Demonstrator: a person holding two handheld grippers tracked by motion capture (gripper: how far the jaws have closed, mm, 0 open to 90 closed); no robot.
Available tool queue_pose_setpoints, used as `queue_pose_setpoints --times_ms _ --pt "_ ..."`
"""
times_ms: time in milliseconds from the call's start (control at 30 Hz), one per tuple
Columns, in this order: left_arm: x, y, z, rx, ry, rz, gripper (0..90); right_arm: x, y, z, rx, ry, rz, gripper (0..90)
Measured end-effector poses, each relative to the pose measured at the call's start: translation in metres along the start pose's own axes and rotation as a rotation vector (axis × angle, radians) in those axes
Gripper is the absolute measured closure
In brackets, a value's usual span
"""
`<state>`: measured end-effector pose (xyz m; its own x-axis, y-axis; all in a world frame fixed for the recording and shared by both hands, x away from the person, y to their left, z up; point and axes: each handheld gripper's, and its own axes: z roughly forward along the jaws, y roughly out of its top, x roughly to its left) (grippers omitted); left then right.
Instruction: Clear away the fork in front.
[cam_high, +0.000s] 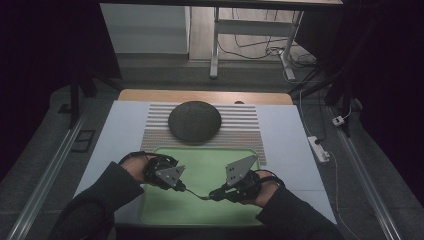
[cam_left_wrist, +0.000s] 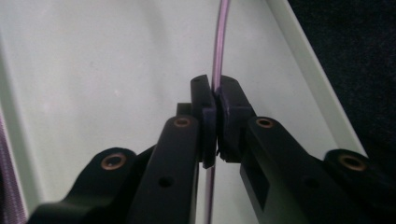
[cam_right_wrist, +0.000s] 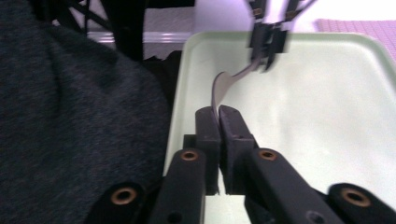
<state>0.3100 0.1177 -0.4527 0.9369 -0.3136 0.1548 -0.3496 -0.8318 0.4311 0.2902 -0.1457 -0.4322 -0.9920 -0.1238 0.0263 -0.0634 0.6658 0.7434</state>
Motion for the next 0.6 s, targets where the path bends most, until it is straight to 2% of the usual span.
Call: queue_pose_setpoints --times_ms 100,233,367,467,533,600 --pt "0.0 0.001 -0.001 -0.004 -0.013 -0.058 86.8 -0.002 -0.001 -0.003 -0.016 -0.021 0.023 81.2" --pt "0.001 0.002 -0.002 -0.019 -0.01 -0.143 86.8 -0.003 -0.002 -0.005 -0.026 -0.061 0.045 69.1" --pt "0.001 0.003 -0.006 -0.029 -0.009 -0.236 86.7 -0.003 -0.002 -0.007 -0.034 -0.122 0.055 55.3" --pt "0.0 0.001 -0.007 -0.044 -0.007 -0.299 86.7 -0.002 -0.002 -0.01 -0.022 -0.193 0.058 45.2" --pt "-0.003 -0.001 -0.008 -0.059 -0.008 -0.362 86.7 -0.002 -0.003 -0.012 -0.02 -0.227 0.061 38.1" --pt "-0.006 -0.003 -0.01 -0.059 -0.005 -0.412 86.7 -0.003 -0.005 -0.017 -0.035 -0.261 0.081 35.1"
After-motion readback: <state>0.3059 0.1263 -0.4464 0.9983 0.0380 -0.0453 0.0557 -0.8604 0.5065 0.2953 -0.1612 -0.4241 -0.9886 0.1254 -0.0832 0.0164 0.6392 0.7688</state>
